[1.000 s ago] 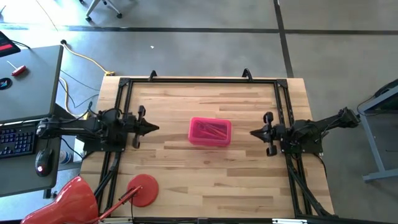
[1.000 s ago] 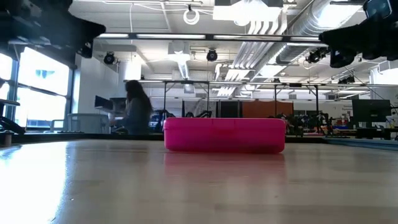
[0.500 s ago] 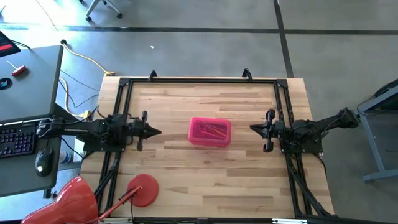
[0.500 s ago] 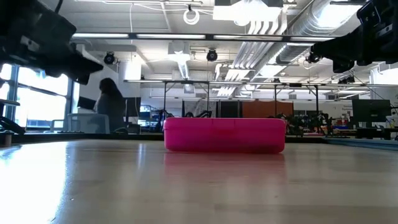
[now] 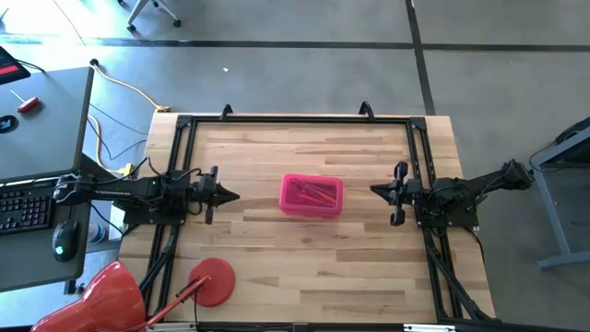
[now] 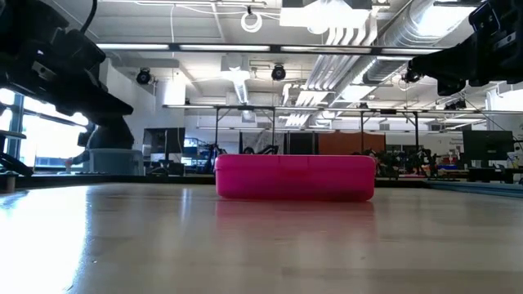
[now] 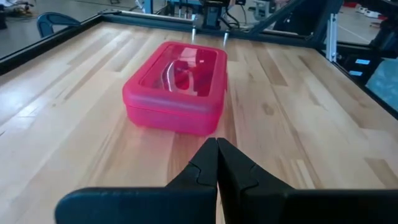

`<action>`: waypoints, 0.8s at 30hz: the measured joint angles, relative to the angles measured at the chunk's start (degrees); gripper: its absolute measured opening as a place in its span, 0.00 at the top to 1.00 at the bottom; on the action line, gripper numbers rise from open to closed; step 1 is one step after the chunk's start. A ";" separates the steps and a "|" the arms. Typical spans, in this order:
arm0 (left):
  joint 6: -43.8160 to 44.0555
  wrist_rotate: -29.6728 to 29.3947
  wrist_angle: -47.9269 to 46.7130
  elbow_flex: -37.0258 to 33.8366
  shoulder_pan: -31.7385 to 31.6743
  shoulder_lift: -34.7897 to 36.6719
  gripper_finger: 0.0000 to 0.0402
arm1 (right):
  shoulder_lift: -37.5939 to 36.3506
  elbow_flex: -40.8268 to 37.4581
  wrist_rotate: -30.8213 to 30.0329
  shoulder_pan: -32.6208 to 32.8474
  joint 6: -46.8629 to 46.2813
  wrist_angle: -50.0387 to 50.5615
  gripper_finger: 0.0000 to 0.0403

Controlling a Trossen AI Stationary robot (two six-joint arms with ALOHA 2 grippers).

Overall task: Pick & place school supplies into a supply box
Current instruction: Return to home position

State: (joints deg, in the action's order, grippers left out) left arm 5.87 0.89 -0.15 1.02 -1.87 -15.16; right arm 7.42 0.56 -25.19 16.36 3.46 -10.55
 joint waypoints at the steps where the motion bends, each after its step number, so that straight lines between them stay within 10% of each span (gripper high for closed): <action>1: 0.00 0.01 0.00 0.00 0.00 0.00 0.92 | 0.00 0.00 0.00 0.00 0.00 0.00 1.00; 24: 0.02 -0.23 0.11 -0.07 0.00 9.97 0.92 | 0.00 -0.02 0.04 0.02 0.00 0.02 1.00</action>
State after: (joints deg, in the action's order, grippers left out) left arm 5.89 0.67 -0.04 0.95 -1.87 -5.19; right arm 7.42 0.54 -25.15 16.38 3.46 -10.52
